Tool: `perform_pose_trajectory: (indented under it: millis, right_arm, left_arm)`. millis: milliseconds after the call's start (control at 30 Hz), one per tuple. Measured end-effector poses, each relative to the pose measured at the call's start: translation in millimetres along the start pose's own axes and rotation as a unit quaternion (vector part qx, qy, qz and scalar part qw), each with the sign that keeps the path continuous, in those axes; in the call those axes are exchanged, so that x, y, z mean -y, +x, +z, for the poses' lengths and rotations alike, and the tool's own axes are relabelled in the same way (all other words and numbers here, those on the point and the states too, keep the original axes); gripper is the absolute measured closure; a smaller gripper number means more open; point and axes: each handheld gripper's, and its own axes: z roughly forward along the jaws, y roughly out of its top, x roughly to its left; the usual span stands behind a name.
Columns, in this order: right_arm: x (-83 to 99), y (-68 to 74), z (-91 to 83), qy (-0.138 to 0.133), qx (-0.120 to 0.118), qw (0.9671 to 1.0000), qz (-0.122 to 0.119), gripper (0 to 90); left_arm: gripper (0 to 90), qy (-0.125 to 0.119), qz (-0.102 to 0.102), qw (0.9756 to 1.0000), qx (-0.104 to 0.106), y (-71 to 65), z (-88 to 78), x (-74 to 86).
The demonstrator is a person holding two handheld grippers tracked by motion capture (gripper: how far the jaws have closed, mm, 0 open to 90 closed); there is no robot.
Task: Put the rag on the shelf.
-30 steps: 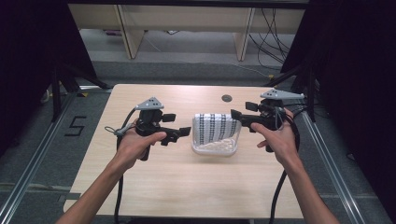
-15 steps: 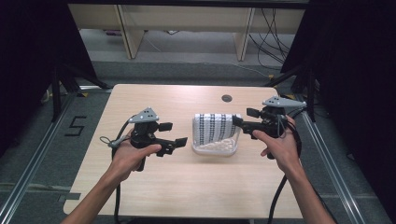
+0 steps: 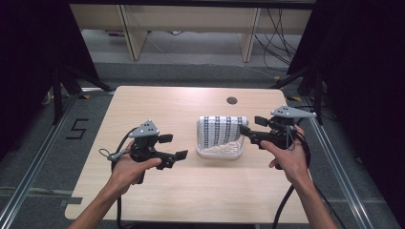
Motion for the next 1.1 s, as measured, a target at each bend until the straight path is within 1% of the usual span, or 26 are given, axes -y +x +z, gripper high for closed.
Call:
perform_pose_trajectory:
  millis: [33, 67, 133, 167, 200, 233, 300, 333, 367, 400, 467, 533, 567, 600, 633, 667, 733, 767, 867, 900, 933, 967, 1000, 1033, 1067, 1100]
  right_arm:
    - [1.4, 0.3, -0.5, 0.0, 0.0, 1.0, 0.002, 28.5]
    - [2.3, 1.6, -1.7, 0.005, 0.002, 0.9999, 0.011, 28.5]
    - [4.0, 1.2, -2.2, 0.002, 0.004, 1.0, 0.002, 28.4]
    - [4.6, 3.7, -2.9, 0.007, 0.0, 0.9998, 0.017, 28.4]
    - [5.1, 1.3, -2.5, -0.003, -0.001, 1.0, -0.006, 28.4]
    - [5.9, 2.1, -2.6, -0.004, -0.001, 1.0, -0.005, 28.3]
    - [6.7, 6.6, -4.3, 0.002, -0.002, 0.9999, 0.013, 27.9]
    - [7.4, 5.2, -3.3, -0.004, -0.006, 1.0, -0.002, 27.6]
    - [7.5, 6.5, -3.9, -0.002, -0.007, 1.0, 0.0, 26.8]
    - [8.3, 6.8, -3.1, -0.008, -0.003, 0.9999, -0.009, 26.2]
    - [9.2, 10.5, -3.9, 0.002, -0.012, 0.9999, 0.007, 26.0]
    - [10.6, 11.7, -3.1, -0.001, -0.01, 0.9999, -0.005, 24.4]
    - [11.5, 14.0, -3.5, -0.001, -0.01, 0.9999, 0.002, 24.2]
    - [12.5, 14.0, -3.5, 0.0, -0.01, 0.9999, -0.012, 24.0]
    - [13.3, 14.6, -3.5, 0.002, -0.009, 0.9999, -0.011, 23.8]
    - [14.3, 15.9, -3.1, 0.002, -0.017, 0.9998, -0.007, 23.5]
    - [16.5, 16.5, -3.3, -0.004, -0.012, 0.9999, -0.012, 23.0]
    - [18.1, 16.7, -3.1, -0.003, -0.017, 0.9998, -0.013, 22.7]
    - [21.5, 19.4, -4.1, 0.002, -0.013, 0.9999, 0.003, 22.0]
    - [22.4, 17.6, -3.4, -0.003, -0.011, 0.9999, -0.011, 21.8]
    - [23.9, 18.5, -3.8, 0.003, -0.013, 0.9999, -0.004, 21.6]
    - [25.6, 18.0, -3.9, 0.004, -0.01, 0.9999, -0.013, 21.5]
    - [27.2, 18.7, -3.3, 0.0, -0.012, 0.9999, -0.009, 21.3]
    - [28.2, 20.3, -4.0, 0.01, -0.018, 0.9998, 0.003, 21.1]
    - [29.7, 19.1, -3.4, 0.007, -0.014, 0.9998, -0.009, 21.1]
    - [30.3, 19.2, -3.8, 0.01, -0.014, 0.9998, -0.009, 21.0]
  left_arm:
    - [16.7, -0.005, 0.001, 1.0, 0.003, 0.4, 0.2, 1.4]
    - [16.7, -0.002, 0.001, 1.0, -0.003, -0.1, -0.9, 2.0]
    - [16.7, -0.008, 0.001, 1.0, -0.003, -0.6, -1.2, 4.1]
    - [16.7, -0.005, 0.003, 1.0, -0.005, -1.0, -2.3, 4.8]
    - [16.8, -0.005, 0.003, 1.0, -0.003, -1.2, -2.6, 5.4]
    - [17.0, -0.009, 0.005, 1.0, 0.001, -1.3, -2.7, 6.4]
    - [17.2, -0.008, 0.006, 0.9999, -0.002, -2.5, -3.6, 7.5]
    - [17.2, -0.008, 0.007, 0.9999, -0.003, -3.2, -4.0, 8.0]
    - [17.2, -0.007, 0.01, 0.9999, -0.004, -3.8, -4.3, 8.8]
    - [17.1, -0.006, 0.01, 0.9999, -0.004, -4.5, -4.6, 9.5]
    - [17.0, -0.006, 0.013, 0.9999, -0.004, -5.5, -5.0, 10.8]
    - [16.8, -0.004, 0.015, 0.9999, -0.005, -7.0, -5.1, 12.7]
    - [16.7, -0.001, 0.02, 0.9998, -0.006, -7.9, -5.0, 14.2]
    - [16.7, 0.001, 0.021, 0.9998, -0.005, -8.2, -4.9, 14.8]
    - [16.7, 0.0, 0.025, 0.9997, -0.005, -7.9, -4.1, 16.1]
    - [16.7, 0.005, 0.026, 0.9996, -0.013, -8.6, -4.6, 17.2]
    - [16.6, 0.004, 0.024, 0.9997, -0.009, -8.2, -4.2, 19.8]
    - [16.6, 0.001, 0.023, 0.9997, -0.004, -7.8, -3.5, 20.8]
    - [16.6, 0.003, 0.024, 0.9997, -0.008, -8.8, -3.5, 24.2]
    - [16.5, 0.004, 0.024, 0.9997, -0.007, -9.2, -3.4, 25.5]
    - [16.5, 0.004, 0.027, 0.9996, -0.002, -9.1, -3.0, 27.2]
    - [16.4, 0.004, 0.028, 0.9996, -0.003, -9.5, -3.0, 28.4]
    - [16.4, 0.006, 0.03, 0.9995, -0.005, -9.8, -3.3, 29.1]
    - [16.4, 0.007, 0.033, 0.9994, -0.008, -10.1, -3.5, 30.6]
    - [16.5, 0.008, 0.035, 0.9993, -0.008, -9.8, -3.6, 31.4]
    - [16.4, 0.008, 0.035, 0.9993, -0.008, -10.1, -3.5, 33.1]
